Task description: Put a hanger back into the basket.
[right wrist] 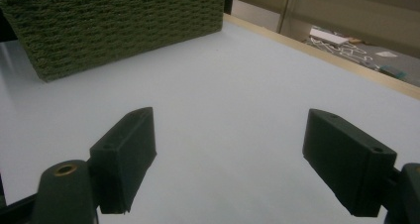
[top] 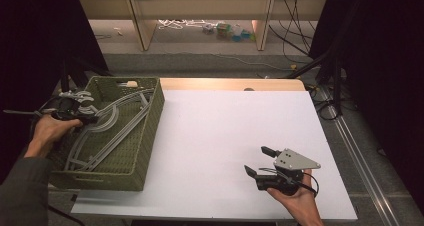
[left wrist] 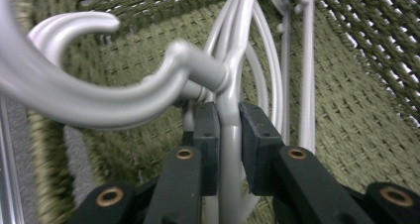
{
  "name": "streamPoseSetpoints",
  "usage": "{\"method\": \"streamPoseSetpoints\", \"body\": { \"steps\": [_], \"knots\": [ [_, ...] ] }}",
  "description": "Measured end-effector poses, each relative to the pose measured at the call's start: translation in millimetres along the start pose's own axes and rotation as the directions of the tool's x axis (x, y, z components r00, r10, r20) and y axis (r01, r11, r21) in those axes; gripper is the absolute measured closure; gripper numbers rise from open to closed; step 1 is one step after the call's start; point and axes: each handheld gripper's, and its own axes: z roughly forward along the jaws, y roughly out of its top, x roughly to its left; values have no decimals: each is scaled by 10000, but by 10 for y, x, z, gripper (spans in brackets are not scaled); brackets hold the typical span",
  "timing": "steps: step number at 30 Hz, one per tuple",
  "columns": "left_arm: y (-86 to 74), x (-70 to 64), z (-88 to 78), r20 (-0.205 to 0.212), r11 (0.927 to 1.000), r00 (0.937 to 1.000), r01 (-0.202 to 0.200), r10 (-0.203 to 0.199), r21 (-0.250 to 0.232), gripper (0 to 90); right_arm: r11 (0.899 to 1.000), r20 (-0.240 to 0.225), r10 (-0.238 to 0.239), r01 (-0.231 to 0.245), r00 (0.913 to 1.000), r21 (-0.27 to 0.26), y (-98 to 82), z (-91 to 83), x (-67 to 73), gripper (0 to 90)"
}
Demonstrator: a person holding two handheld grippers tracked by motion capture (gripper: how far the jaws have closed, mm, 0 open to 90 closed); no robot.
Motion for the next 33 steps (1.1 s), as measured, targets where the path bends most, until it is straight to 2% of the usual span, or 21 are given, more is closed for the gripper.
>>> {"method": "streamPoseSetpoints", "body": {
  "steps": [6, 9, 10, 12, 13, 15, 17, 18, 20, 21, 25, 27, 28, 29, 31, 33],
  "knots": [
    [1, 9, -159, -13, 9965, 9987, 504, -506, -666, 712, 10000, -21, 17, -17, 10000, 25, 1, 7, 5, 214],
    [16, -24, -262, -129, 9948, 9990, 417, -431, -925, 684, 10000, 10, 13, -13, 10000, 15, -1, 12, 6, 213],
    [29, -53, -306, -237, 9921, 9985, 453, -484, -1170, 673, 10000, 8, 9, -9, 10000, 6, -1, 12, 6, 213],
    [48, -67, -406, -314, 9928, 9992, 204, -242, -1180, 630, 10000, 3, 19, -19, 10000, -31, -1, 17, 3, 213],
    [59, -89, -466, -285, 9893, 9988, 349, -394, -1415, 605, 10000, 17, 13, -13, 10000, -19, -2, 17, 3, 213],
    [74, -139, -530, -201, 9772, 9959, 831, -887, -1956, 560, 10000, 2, 47, -47, 10000, -16, 1, 10, 3, 213],
    [84, -180, -625, -219, 9686, 9939, 1007, -1085, -2271, 506, 10000, -7, 59, -59, 10000, 4, 2, 9, -1, 213],
    [88, -205, -661, -176, 9618, 9923, 1145, -1227, -2486, 487, 10000, 0, 57, -57, 10000, 13, 1, 8, -2, 212],
    [93, -259, -743, -116, 9558, 9919, 1184, -1261, -2691, 451, 9999, 82, 40, -41, 10000, 116, 6, -9, -3, 212],
    [95, -313, -786, -120, 9474, 9909, 1246, -1341, -2949, 437, 9999, 58, 90, -90, 9999, -127, 2, 11, -1, 212],
    [93, -492, -916, -114, 9349, 9938, 1006, -1110, -3403, 392, 9998, 113, 95, -93, 9999, -173, 1, 9, -3, 211],
    [80, -646, -996, 33, 9184, 9953, 910, -972, -3851, 370, 9999, 111, 65, -64, 9999, -137, 1, 8, -8, 209],
    [77, -679, -1013, 40, 9162, 9958, 857, -914, -3914, 356, 9998, 135, 78, -76, 9999, -171, -2, 9, -7, 209],
    [68, -752, -1041, 184, 9086, 9961, 858, -858, -4088, 347, 9998, 143, 85, -82, 9999, -193, -3, 10, -6, 209],
    [40, -926, -1091, 726, 8878, 9948, 963, -711, -4501, 333, 9998, 108, 104, -102, 9999, -169, 1, 6, -7, 209],
    [16, -1084, -1109, 793, 8821, 9961, 713, -387, -4657, 324, 9998, 129, 104, -102, 9999, -166, 0, 6, -7, 206]
  ]
}}
